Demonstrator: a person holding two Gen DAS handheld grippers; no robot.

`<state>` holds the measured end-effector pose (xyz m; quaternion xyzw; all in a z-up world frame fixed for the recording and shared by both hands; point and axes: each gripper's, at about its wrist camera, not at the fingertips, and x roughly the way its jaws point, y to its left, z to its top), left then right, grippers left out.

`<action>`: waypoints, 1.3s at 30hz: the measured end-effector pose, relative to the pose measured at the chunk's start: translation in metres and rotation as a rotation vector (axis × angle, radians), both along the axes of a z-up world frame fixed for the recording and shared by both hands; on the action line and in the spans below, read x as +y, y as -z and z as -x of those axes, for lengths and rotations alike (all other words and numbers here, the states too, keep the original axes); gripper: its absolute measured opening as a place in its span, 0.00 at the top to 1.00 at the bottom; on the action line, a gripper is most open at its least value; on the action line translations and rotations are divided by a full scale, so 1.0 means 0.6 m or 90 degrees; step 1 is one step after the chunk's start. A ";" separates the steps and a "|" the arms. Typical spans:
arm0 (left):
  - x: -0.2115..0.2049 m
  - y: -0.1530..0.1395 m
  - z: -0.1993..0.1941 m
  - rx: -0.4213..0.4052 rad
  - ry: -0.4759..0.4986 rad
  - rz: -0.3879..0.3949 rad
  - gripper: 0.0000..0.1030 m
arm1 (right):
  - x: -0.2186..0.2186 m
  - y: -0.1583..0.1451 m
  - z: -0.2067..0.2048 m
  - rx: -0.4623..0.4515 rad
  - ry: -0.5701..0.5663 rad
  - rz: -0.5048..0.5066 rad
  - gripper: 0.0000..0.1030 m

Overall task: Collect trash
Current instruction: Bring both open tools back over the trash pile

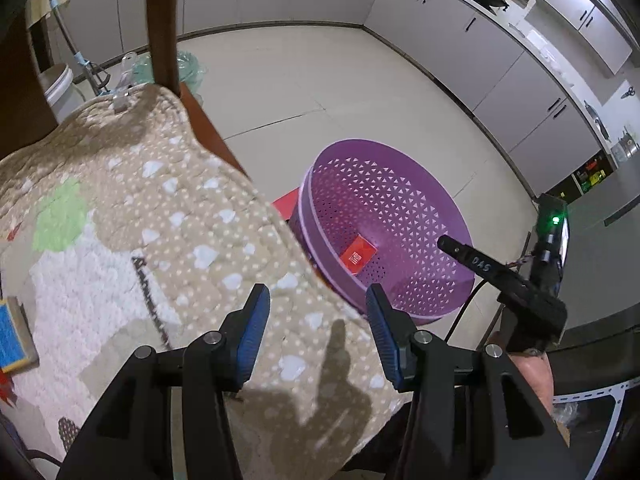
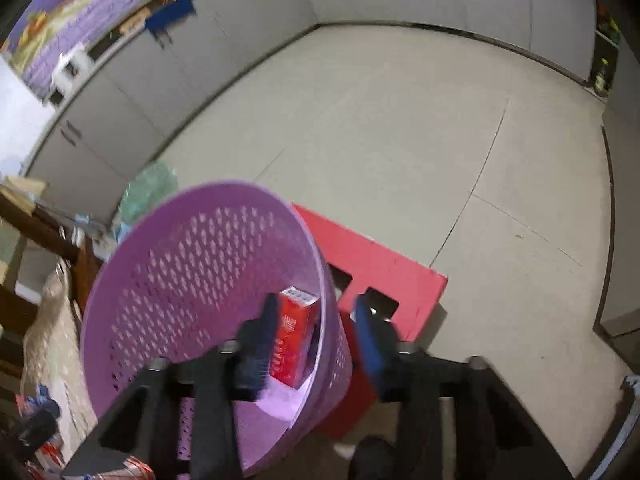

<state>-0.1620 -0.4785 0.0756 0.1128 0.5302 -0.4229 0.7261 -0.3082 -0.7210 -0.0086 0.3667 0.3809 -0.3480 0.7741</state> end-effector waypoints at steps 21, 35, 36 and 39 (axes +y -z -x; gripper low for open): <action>0.166 -0.007 -0.055 0.024 -0.122 0.032 0.53 | 0.117 -0.029 -0.033 0.271 -0.133 0.381 0.84; 0.430 -0.085 -0.050 -0.121 -0.278 0.003 0.39 | 0.169 -0.134 -0.020 0.061 -0.042 0.444 0.22; 0.468 -0.088 -0.056 -0.127 -0.307 -0.002 0.38 | 0.176 -0.138 -0.024 0.049 -0.042 0.450 0.22; 0.563 -0.089 -0.071 -0.131 -0.383 -0.015 0.36 | 0.205 -0.160 -0.035 0.014 -0.050 0.483 0.21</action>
